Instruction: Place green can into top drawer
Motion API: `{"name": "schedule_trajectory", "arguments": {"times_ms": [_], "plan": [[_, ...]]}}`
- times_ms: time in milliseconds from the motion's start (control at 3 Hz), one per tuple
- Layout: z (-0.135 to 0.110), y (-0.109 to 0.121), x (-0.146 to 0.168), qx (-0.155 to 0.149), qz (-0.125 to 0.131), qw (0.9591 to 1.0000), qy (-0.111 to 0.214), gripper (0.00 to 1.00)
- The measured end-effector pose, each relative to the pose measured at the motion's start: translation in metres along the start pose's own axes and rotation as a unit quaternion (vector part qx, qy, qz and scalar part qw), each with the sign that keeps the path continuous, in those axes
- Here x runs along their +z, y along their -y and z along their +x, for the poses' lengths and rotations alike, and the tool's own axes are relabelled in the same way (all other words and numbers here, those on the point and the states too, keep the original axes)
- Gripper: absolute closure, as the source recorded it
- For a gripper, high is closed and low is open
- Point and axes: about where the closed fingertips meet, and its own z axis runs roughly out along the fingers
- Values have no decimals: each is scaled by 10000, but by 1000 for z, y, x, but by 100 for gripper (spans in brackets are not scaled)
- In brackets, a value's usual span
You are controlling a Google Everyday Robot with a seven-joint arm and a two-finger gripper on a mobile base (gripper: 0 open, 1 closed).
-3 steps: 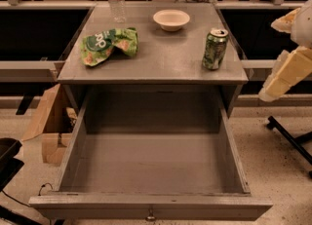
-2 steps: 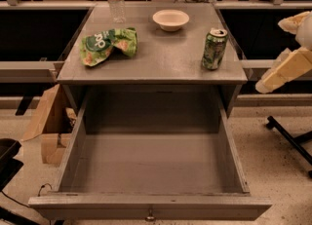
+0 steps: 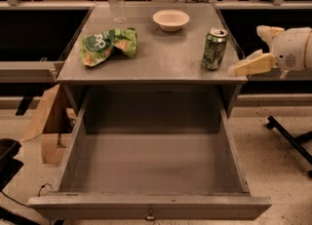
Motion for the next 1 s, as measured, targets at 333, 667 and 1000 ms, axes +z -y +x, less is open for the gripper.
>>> {"name": "schedule_trajectory", "arguments": {"times_ms": [333, 667, 1000], "plan": [[0, 14, 45, 189, -237, 9976, 621, 0], [1, 27, 84, 377, -391, 9928, 1063, 3], [1, 34, 99, 476, -388, 9904, 1236, 25]]}}
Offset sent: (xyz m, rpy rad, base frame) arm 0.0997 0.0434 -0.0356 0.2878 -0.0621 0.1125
